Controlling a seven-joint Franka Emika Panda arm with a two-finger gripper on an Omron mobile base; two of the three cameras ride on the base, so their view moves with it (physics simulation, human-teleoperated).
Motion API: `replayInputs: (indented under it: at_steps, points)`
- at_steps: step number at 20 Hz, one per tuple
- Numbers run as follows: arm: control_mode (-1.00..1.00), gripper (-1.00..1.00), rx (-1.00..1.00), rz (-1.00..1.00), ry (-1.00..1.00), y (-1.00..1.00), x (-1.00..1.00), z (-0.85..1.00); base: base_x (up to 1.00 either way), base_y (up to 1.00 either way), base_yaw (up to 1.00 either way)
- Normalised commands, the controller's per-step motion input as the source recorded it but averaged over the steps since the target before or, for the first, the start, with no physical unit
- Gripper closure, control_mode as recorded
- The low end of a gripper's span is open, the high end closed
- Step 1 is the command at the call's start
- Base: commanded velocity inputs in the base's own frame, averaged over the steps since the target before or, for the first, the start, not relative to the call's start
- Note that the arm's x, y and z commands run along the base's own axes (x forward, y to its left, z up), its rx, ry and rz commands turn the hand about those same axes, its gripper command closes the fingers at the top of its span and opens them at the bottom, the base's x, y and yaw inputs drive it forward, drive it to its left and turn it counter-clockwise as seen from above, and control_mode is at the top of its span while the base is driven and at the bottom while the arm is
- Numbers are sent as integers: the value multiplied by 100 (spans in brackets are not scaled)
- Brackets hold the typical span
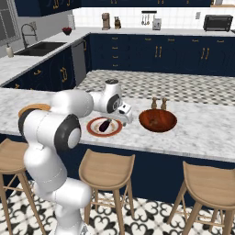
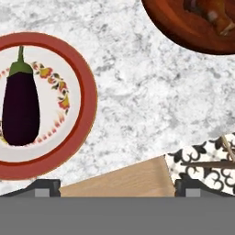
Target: Pick the chicken drumstick and eggplant from their plates and place them in the bowl. Then put the bowl in the fridge.
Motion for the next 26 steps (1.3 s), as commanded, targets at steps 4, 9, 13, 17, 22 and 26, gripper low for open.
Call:
replayInputs:
  at_steps: [4, 9, 13, 17, 22, 26]
  points:
    - [-100, -100, 1, 0, 1, 57, 28, 12, 0, 0, 0]
    - [-100, -100, 0, 0, 4, 56, 22, 1, 0, 0, 0]
    - [-100, -100, 0, 0, 6, 40, 16, -7, 0, 0, 0]
    - [-100, -100, 1, 1, 11, 28, 33, -16, 0, 0, 0]
    - [-100, -100, 0, 0, 10, 17, 55, -38, 0, 0, 0]
    - [-100, -100, 3, 0, 3, 1, 58, -40, 0, 0, 0]
